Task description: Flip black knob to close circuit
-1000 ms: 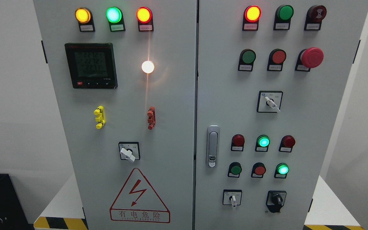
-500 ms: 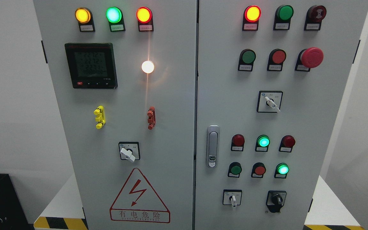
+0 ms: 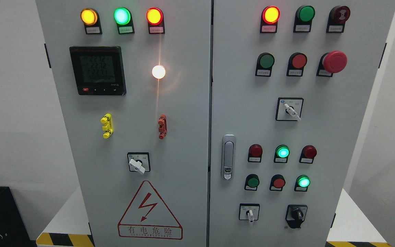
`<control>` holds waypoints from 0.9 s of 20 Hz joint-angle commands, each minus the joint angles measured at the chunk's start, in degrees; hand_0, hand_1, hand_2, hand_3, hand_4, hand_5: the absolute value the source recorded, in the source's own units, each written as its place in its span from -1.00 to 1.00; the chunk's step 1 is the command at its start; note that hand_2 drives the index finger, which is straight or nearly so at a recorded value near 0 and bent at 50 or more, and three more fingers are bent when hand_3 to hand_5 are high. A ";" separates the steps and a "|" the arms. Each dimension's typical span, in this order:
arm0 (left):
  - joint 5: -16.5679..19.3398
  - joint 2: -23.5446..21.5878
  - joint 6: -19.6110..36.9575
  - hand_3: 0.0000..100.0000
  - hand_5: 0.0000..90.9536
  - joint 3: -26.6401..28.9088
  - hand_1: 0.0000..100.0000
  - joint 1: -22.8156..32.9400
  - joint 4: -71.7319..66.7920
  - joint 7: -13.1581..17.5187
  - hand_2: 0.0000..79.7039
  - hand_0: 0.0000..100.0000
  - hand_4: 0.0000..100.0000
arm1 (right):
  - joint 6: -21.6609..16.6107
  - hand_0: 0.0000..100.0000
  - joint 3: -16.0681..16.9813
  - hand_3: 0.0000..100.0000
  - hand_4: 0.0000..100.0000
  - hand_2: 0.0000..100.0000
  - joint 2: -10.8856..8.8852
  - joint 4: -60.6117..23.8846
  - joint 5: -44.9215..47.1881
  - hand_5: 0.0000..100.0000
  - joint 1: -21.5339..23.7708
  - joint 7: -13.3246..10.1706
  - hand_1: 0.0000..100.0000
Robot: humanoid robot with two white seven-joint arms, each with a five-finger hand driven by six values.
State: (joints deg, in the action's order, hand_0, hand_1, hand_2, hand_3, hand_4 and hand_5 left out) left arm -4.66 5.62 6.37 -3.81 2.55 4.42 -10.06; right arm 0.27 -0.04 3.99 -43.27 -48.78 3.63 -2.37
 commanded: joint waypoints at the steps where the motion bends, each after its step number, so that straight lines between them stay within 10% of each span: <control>1: 0.00 0.00 0.04 -1.00 -1.00 0.03 0.11 0.00 -0.03 0.04 -1.00 -0.76 -1.00 | 1.66 -1.00 0.12 0.71 0.44 0.41 2.95 -17.80 -8.25 0.24 -0.20 -0.89 -0.84; 18: 0.00 0.00 0.04 -1.00 -1.00 0.03 0.11 0.00 -0.03 0.04 -1.00 -0.76 -1.00 | 3.42 -1.00 4.34 1.00 0.86 0.82 3.66 -43.64 -23.20 0.82 0.24 -3.44 -0.93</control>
State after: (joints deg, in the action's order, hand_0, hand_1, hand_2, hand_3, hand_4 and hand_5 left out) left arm -4.66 5.63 6.37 -3.82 2.55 4.42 -10.06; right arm 2.91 2.70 6.94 -70.22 -69.13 3.67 -6.12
